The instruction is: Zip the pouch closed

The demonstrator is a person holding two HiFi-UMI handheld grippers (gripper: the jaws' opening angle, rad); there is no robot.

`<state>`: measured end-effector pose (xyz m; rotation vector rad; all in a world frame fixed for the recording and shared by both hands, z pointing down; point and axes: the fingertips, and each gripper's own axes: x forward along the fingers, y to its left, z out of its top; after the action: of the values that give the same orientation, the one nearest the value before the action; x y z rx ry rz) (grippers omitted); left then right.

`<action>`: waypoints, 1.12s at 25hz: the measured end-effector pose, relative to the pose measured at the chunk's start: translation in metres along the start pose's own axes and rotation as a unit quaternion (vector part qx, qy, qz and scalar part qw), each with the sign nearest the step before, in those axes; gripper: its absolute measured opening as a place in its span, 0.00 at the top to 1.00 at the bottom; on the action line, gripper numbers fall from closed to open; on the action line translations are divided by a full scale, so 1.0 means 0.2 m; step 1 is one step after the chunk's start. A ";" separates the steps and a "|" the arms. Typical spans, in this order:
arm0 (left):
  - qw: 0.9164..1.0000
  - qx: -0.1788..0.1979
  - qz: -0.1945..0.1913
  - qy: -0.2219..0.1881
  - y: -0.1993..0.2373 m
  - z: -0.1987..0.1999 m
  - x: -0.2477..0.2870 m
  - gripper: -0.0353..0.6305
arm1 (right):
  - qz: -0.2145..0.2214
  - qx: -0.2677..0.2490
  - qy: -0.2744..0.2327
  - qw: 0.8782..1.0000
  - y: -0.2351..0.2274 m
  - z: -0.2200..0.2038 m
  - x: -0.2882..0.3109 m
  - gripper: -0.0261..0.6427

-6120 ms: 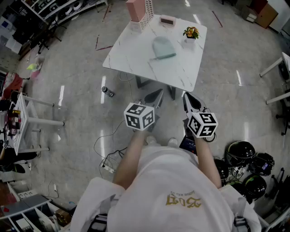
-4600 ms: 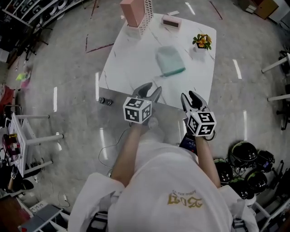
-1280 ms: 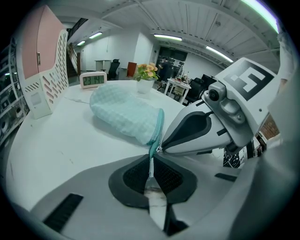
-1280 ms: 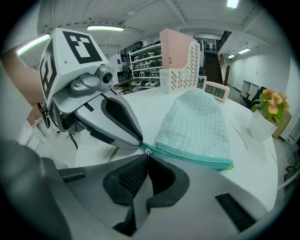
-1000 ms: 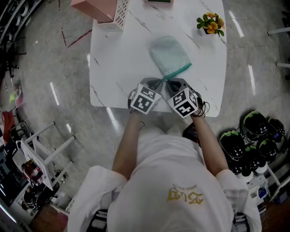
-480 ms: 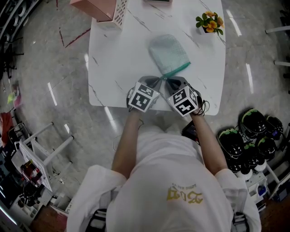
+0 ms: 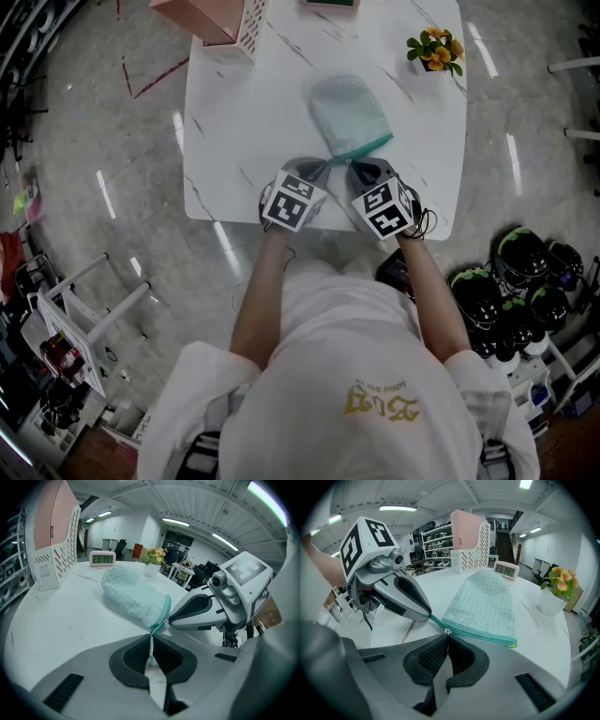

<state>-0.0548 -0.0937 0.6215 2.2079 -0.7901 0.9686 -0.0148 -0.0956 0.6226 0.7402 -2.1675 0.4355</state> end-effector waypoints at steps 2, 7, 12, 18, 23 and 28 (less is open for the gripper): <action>1.000 0.000 -0.002 -0.001 0.00 0.00 0.00 0.89 | -0.003 -0.001 0.001 1.000 -0.01 0.00 0.00 0.94; 1.000 -0.002 0.002 -0.002 0.01 0.00 -0.01 0.89 | -0.011 -0.001 0.001 1.000 -0.02 0.00 -0.01 0.94; 1.000 -0.005 0.010 -0.001 0.04 0.00 -0.03 0.89 | -0.019 0.004 0.003 1.000 -0.06 -0.01 -0.02 0.94; 1.000 -0.009 0.021 0.001 0.06 0.00 -0.03 0.89 | -0.024 0.007 0.004 1.000 -0.09 -0.01 -0.03 0.94; 0.999 -0.018 0.033 0.002 0.11 -0.01 -0.05 0.89 | -0.031 0.013 0.008 0.999 -0.13 -0.03 -0.03 0.94; 0.999 -0.025 0.040 0.000 0.13 -0.02 -0.06 0.89 | -0.038 0.018 0.010 0.999 -0.17 -0.04 -0.04 0.94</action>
<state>-0.0817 -0.1048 0.6225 2.1474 -0.8985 0.9764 0.0162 -0.1151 0.6242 0.8313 -2.1105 0.4411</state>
